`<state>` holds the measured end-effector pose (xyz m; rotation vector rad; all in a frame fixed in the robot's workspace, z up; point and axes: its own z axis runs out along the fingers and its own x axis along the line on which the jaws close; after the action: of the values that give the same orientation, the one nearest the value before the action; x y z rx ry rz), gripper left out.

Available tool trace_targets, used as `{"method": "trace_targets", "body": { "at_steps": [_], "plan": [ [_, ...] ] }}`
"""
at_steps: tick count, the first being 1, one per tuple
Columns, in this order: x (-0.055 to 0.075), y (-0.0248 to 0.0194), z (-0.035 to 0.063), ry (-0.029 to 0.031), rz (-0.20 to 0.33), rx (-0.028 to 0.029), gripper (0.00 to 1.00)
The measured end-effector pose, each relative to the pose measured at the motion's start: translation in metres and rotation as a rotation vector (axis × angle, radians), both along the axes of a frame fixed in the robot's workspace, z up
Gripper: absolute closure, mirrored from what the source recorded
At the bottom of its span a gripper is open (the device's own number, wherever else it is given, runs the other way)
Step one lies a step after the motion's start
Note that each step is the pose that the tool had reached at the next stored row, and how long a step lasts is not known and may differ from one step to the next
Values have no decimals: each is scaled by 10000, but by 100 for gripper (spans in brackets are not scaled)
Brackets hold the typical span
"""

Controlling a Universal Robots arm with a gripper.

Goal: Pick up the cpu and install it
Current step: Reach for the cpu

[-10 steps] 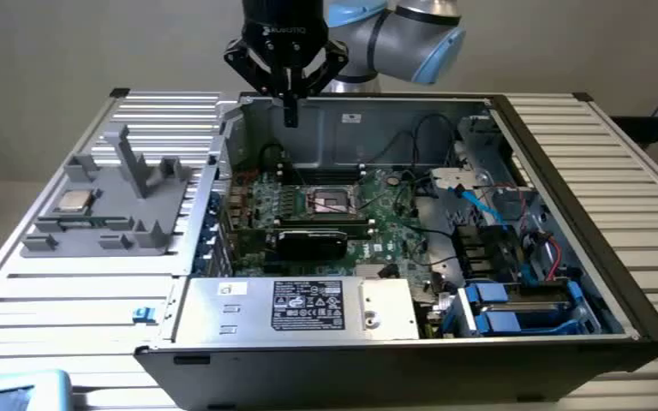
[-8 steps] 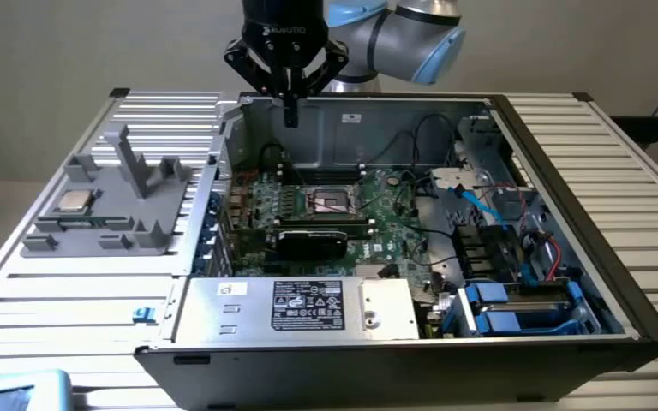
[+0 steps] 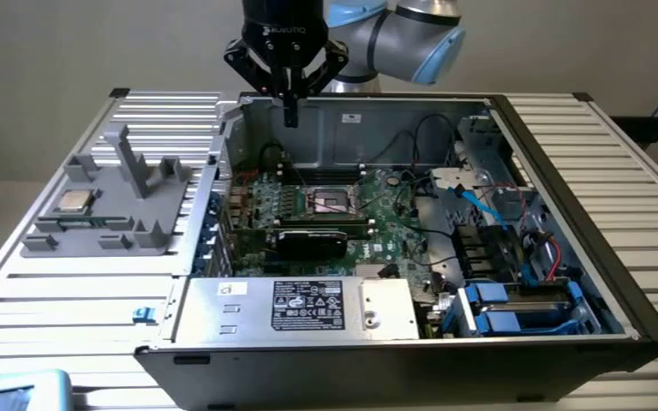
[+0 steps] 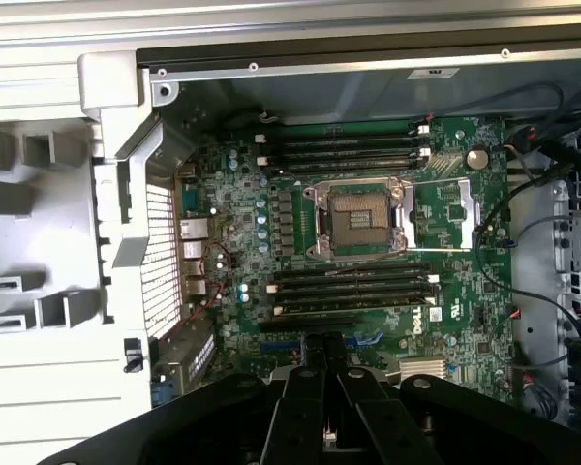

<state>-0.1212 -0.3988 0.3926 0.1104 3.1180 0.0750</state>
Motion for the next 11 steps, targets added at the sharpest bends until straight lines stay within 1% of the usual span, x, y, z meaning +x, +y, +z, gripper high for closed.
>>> {"method": "trace_targets", "body": {
  "at_steps": [4,9,11],
  "plan": [
    [-8,0,-1,-1,0,1,89],
    [-130,0,0,-6,0,0,89],
    [-214,0,0,-37,1,1,89]
  ]
}}
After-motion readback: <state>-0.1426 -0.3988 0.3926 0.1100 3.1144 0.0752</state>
